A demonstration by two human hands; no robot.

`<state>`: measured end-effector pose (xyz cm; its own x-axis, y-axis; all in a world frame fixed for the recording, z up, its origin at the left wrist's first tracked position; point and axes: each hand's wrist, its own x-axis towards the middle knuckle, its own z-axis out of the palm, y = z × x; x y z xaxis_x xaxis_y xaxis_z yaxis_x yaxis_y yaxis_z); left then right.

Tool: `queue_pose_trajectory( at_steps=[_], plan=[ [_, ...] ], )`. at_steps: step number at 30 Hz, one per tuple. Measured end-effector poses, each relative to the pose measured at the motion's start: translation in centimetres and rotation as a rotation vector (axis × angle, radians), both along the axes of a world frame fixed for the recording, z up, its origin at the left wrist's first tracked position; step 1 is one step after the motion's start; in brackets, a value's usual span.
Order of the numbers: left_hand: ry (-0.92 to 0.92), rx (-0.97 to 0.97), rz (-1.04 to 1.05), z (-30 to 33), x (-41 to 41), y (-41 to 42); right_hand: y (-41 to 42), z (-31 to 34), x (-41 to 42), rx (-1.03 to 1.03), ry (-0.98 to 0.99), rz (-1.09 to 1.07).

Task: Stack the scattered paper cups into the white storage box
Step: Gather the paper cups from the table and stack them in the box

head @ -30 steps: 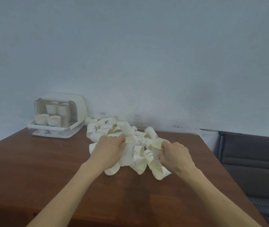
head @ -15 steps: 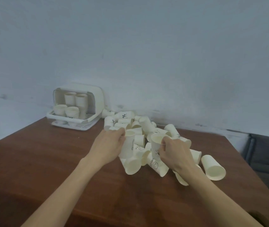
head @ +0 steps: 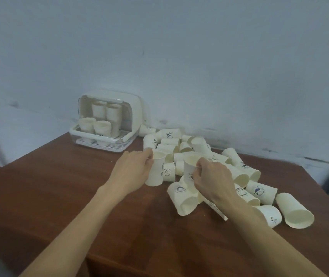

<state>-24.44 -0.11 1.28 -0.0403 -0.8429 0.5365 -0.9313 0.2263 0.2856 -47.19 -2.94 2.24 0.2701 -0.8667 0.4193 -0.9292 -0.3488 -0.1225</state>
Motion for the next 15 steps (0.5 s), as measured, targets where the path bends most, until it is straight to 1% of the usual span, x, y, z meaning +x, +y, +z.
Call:
queue_pose_trajectory(
  at_steps=[15],
  plan=[
    [0.030,0.028,-0.029,-1.4,9.0,-3.1,-1.8,-1.0,9.0,-0.010,-0.023,-0.011]
  ],
)
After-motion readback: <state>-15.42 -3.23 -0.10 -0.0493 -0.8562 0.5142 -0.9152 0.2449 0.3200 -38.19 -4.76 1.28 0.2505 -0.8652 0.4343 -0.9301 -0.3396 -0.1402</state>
